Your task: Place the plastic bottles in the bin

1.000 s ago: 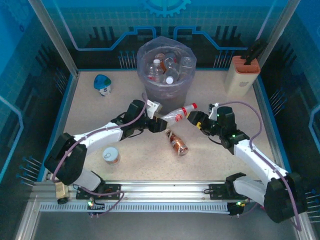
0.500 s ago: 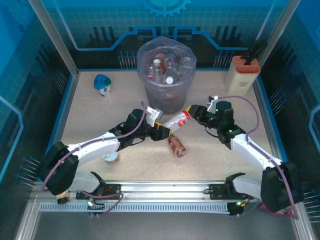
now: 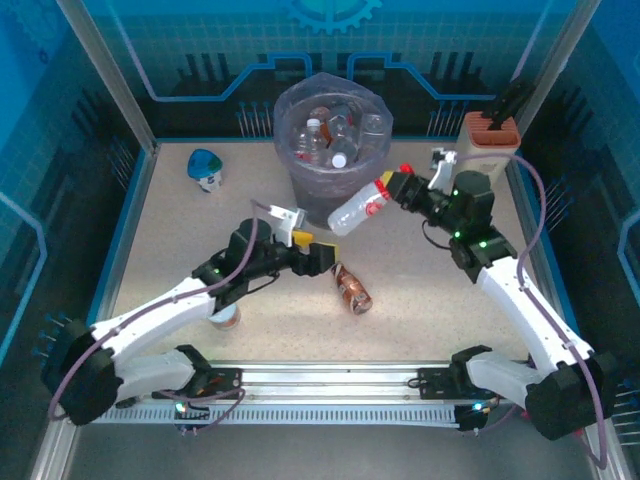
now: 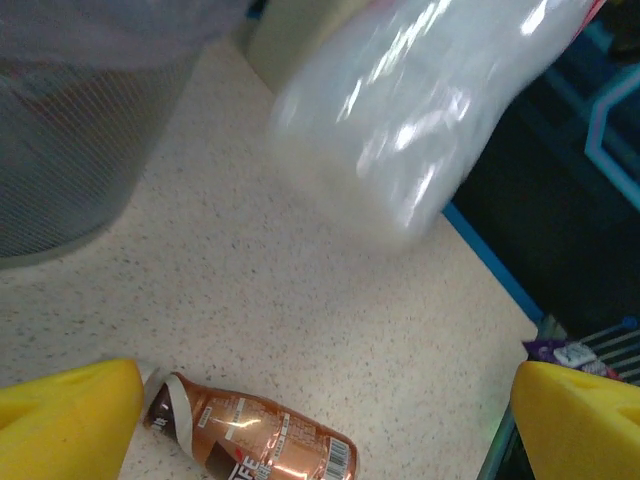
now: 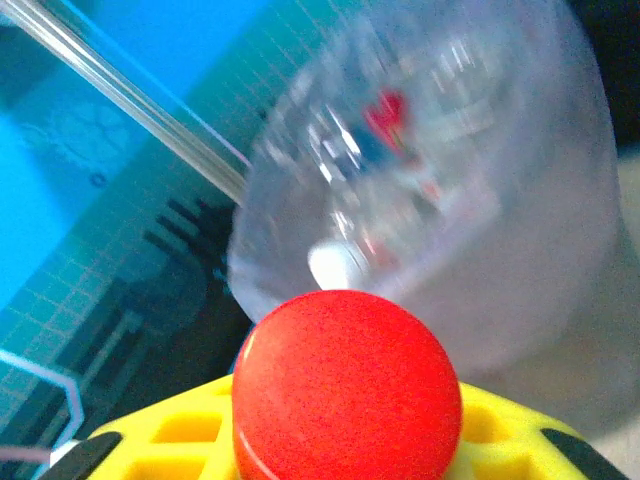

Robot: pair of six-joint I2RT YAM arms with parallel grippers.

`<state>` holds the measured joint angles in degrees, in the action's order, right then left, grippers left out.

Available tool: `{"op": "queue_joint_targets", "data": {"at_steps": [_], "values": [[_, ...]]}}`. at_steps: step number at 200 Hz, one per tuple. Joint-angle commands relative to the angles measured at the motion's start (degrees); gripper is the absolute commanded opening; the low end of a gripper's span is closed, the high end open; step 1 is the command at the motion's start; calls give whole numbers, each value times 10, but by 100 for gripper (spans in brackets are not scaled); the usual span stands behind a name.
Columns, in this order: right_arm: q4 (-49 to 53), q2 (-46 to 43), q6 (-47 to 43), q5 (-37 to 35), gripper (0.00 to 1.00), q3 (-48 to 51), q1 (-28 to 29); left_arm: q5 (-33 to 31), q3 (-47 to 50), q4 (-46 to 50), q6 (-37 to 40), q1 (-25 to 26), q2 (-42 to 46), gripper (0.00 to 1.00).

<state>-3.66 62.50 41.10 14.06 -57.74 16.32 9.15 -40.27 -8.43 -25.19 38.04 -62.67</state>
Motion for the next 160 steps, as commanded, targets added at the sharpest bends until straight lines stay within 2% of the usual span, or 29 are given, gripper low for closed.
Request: {"op": "queue_joint_targets", "data": {"at_steps": [1, 35, 64, 96, 160], "values": [[-2, 18, -108, -27, 30, -67, -4, -69, 0, 108, -43, -5, 31, 95], [-78, 90, -219, -21, 30, -162, 26, -84, 5, 185, -147, -53, 44, 93], [-169, 173, -316, -10, 29, -230, 64, -44, 46, 140, -197, -93, 56, 91], [-210, 282, -360, 1, 29, -312, 90, -50, 54, 151, -200, -100, 63, 91], [-197, 465, -504, -78, 30, -456, 147, -52, 60, 166, -192, -102, 71, 91]]}}
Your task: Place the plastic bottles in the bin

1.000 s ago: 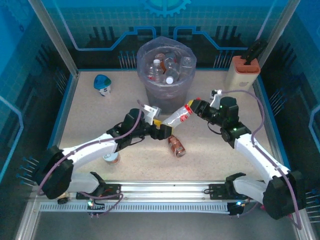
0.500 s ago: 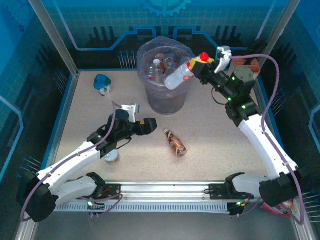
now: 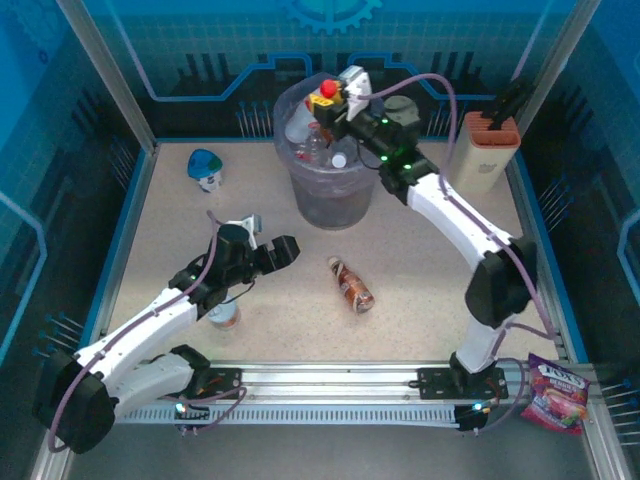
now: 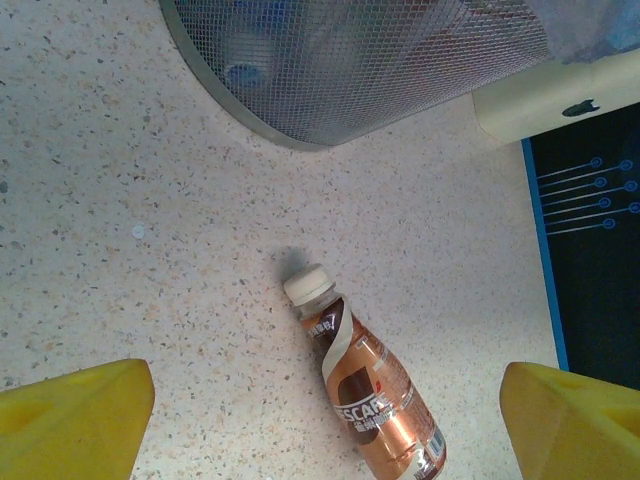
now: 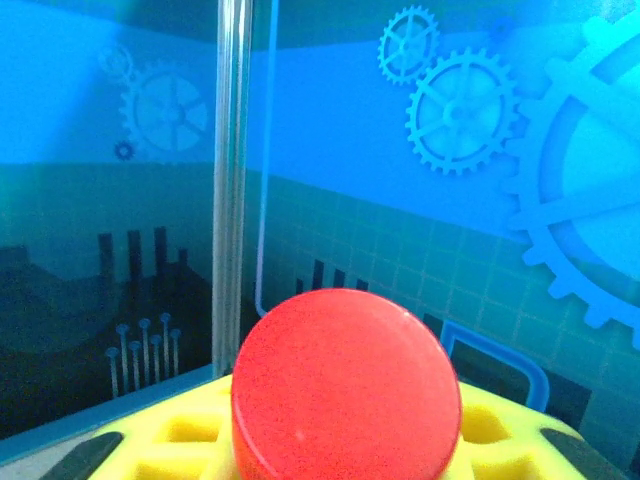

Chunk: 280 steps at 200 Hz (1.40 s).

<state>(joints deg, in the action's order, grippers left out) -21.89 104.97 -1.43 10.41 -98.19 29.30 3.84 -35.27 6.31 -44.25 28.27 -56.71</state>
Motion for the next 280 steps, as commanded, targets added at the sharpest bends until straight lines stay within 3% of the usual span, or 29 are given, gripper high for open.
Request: {"op": "queue_joint_targets", "data": {"at_steps": [1, 84, 154, 171, 189, 203, 232, 280], "values": [[-15, 42, -80, -42, 30, -52, 17, 1, 9, 20, -2, -4, 11, 91], [27, 76, -156, -81, 29, 5, 42, -1, 16, 25, 10, -10, 16, 91], [91, 60, -131, -103, 28, 30, 41, 12, 26, -1, -2, -9, 7, 91], [148, 62, -124, -106, 42, -8, 40, 11, 26, 0, -1, -10, 8, 91], [200, 47, -111, -104, 69, -44, 40, 13, 25, -1, -1, -10, 9, 91], [234, 28, -100, -104, 78, -69, 40, 13, 25, 0, 0, -10, 8, 91], [276, -11, -70, -86, 80, -104, 32, 13, 26, -2, 3, -10, 8, 91], [285, -15, -15, -47, 70, -136, 30, 11, 21, -3, 11, -10, 5, 91]]}}
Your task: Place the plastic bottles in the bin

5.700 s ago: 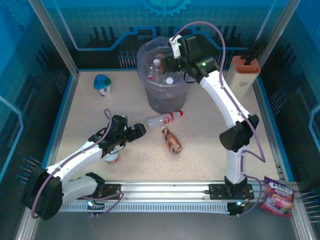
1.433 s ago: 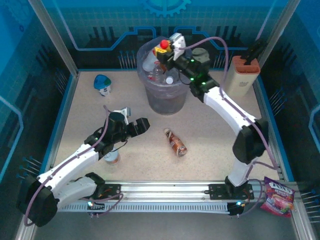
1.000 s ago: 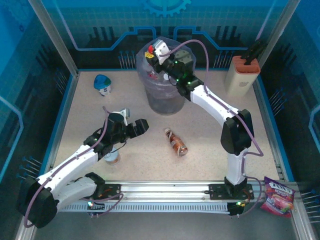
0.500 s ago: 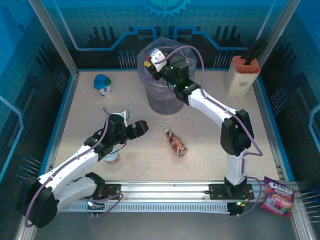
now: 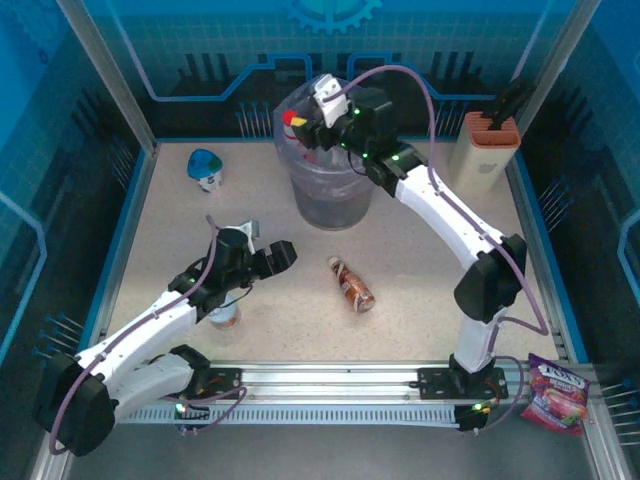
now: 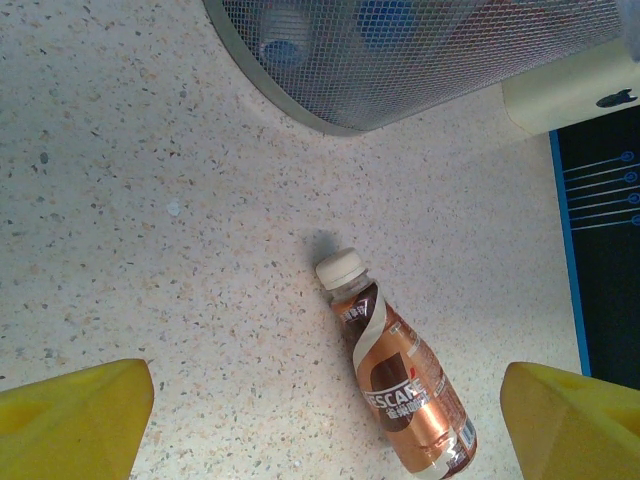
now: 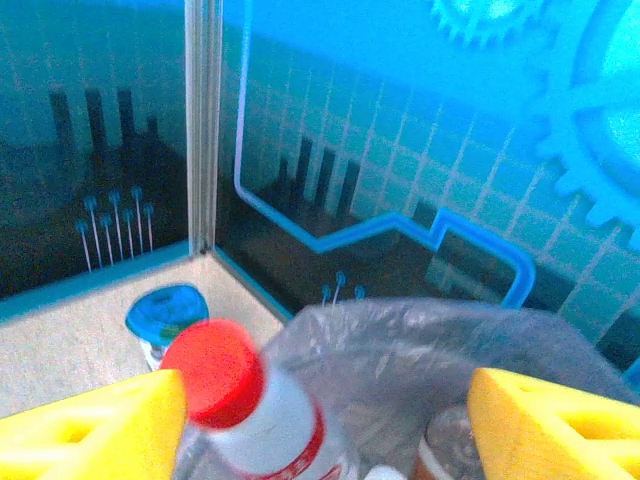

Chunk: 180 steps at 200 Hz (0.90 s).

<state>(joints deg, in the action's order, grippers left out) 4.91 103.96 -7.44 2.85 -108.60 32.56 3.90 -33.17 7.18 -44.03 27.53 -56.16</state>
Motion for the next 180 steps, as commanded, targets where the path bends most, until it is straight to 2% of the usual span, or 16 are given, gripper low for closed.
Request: {"op": "queue_joint_targets", "data": {"at_steps": [1, 38, 79, 134, 180], "values": [[16, -4, 46, 29, 70, -33, -3, 10, 0, -12, 9, -3, 0, 91], [38, 41, 67, 47, 65, -96, 4, 12, -1, -9, 10, -4, -3, 91], [27, 31, 54, 43, 64, -43, 30, 3, 6, 1, 14, -3, 9, 91], [16, 56, 77, 18, 54, 0, 18, 7, 7, -10, 13, -4, 2, 91], [22, 93, 93, 15, 52, -10, -1, 9, 13, -14, 7, -4, 7, 91]]}}
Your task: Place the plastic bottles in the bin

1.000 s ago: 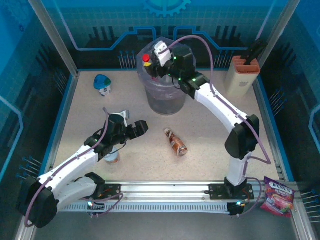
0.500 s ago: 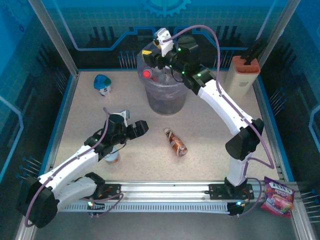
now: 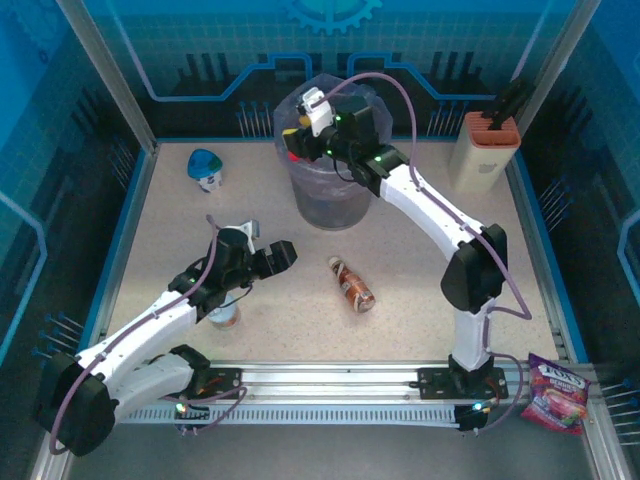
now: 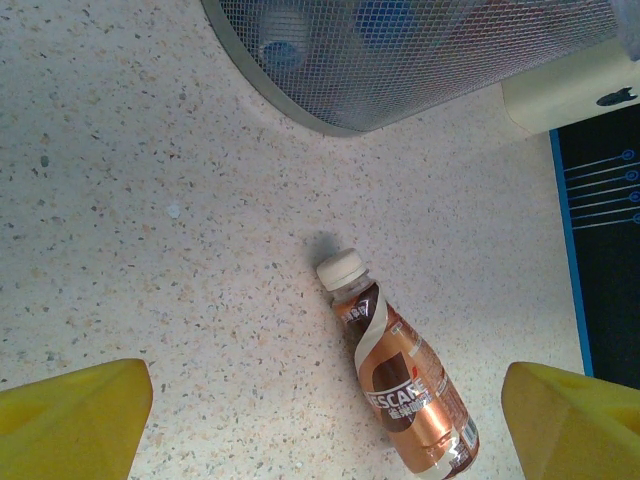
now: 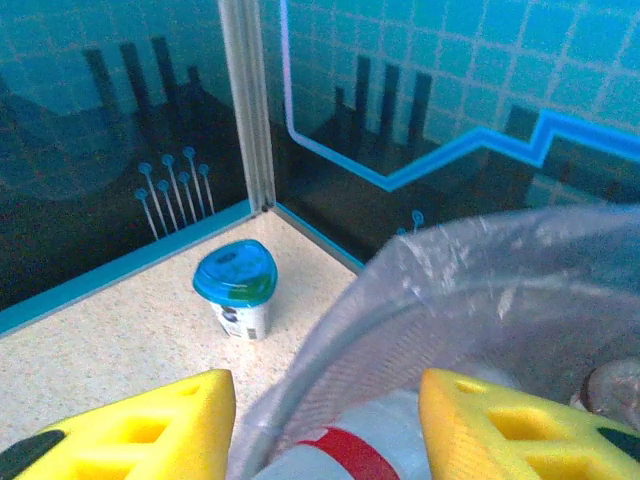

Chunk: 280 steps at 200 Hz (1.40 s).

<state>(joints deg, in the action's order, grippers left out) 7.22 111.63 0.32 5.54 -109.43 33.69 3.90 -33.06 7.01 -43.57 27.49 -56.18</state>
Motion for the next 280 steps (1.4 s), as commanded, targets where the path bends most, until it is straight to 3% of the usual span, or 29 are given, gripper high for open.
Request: {"op": "queue_joint_targets", "data": {"at_steps": [1, 37, 70, 112, 157, 207, 245, 280], "values": [[-1, 16, 15, -11, 52, -2, -13, 9, 12, -12, 2, -4, 7, 91], [-1, -14, 16, 6, 53, -6, -13, 9, 12, -16, 1, -4, 4, 91], [-37, -91, 21, 16, 62, 18, -19, 11, 10, -20, 1, -4, -5, 91], [-53, -126, 60, -5, 65, 32, -86, 19, 11, -34, 0, -4, -22, 91], [-71, -57, 163, 37, 61, -13, -179, 24, 9, -41, -2, -5, -31, 91], [-11, 51, 174, 37, 56, -133, -190, 22, 4, -30, -1, -4, -28, 92], [-1, 24, 137, -18, 55, -59, -190, 19, 3, -22, 4, -4, -22, 92], [-35, -36, 140, -4, 54, 45, -193, 24, 0, -30, 3, -4, -31, 92]]}}
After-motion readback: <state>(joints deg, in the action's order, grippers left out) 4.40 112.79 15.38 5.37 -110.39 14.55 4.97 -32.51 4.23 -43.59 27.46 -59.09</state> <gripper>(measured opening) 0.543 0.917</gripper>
